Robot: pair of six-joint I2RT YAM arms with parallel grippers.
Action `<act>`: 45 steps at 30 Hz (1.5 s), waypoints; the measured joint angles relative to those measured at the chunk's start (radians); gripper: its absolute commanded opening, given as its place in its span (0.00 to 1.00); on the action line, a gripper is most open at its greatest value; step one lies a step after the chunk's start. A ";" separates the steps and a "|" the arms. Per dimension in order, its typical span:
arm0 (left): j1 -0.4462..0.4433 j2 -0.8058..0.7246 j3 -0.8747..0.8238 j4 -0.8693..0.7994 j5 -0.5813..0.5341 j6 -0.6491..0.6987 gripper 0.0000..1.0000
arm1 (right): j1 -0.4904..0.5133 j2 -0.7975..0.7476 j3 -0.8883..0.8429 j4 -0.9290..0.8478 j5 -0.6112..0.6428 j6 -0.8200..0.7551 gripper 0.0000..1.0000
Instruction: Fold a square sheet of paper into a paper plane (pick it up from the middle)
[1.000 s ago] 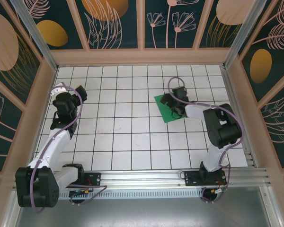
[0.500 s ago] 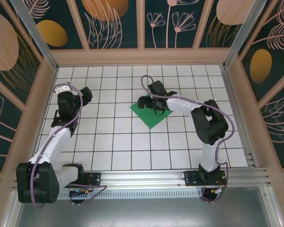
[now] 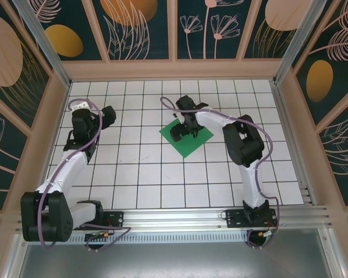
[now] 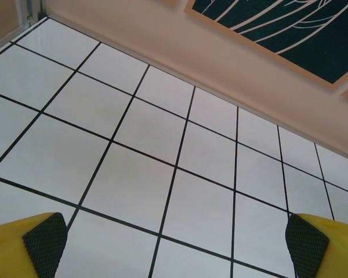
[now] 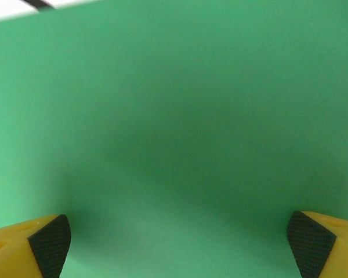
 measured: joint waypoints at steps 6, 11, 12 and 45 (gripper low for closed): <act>0.000 0.018 0.002 -0.002 0.004 0.000 0.99 | -0.015 0.000 0.015 -0.031 0.006 -0.030 0.99; 0.000 0.022 0.002 -0.002 0.004 0.000 0.98 | -0.032 0.000 0.015 -0.037 0.014 -0.032 0.99; 0.000 0.022 0.002 -0.003 0.004 0.000 0.98 | -0.033 0.001 0.015 -0.037 0.013 -0.034 0.99; 0.000 0.040 0.002 -0.019 0.011 0.000 0.98 | -0.039 0.023 0.034 -0.030 0.009 0.049 0.50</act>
